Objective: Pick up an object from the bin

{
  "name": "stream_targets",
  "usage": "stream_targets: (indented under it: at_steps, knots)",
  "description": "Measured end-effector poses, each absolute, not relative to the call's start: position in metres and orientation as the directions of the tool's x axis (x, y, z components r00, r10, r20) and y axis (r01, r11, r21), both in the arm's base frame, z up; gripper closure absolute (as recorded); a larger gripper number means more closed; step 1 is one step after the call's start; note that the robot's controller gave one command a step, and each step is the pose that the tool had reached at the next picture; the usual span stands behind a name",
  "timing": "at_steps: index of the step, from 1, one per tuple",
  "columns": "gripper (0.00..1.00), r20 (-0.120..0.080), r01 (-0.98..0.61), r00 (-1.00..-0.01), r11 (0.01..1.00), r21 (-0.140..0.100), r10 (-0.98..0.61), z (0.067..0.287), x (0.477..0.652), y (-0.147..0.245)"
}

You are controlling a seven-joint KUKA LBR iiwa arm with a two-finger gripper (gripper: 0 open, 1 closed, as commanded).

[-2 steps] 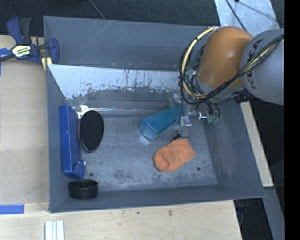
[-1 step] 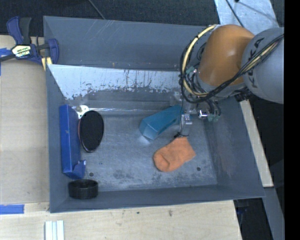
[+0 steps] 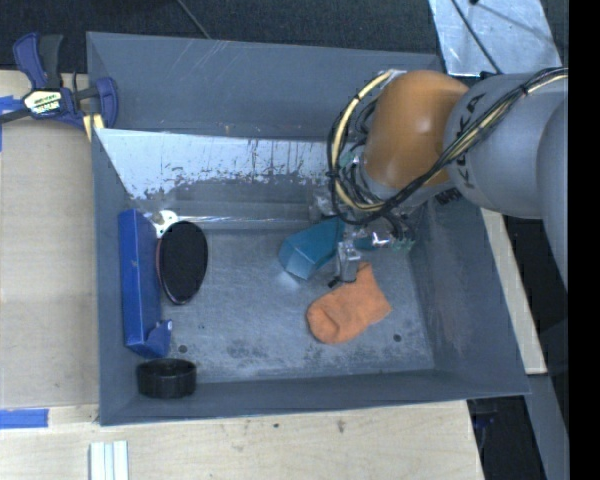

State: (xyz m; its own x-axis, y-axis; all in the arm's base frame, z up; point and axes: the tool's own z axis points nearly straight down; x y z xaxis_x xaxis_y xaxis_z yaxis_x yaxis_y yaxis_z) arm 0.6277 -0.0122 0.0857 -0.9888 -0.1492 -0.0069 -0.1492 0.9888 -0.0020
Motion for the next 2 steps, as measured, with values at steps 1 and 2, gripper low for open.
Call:
stream_targets:
  at_steps: [1, 2]
  knots:
    - [0.00, -0.001, -0.006, -1.000, 1.000, 0.000, -0.006, 0.138, 0.625, -0.008]
    - [0.00, -0.005, -0.076, -0.997, 0.997, -0.001, -0.076, 0.122, 0.628, 0.007]
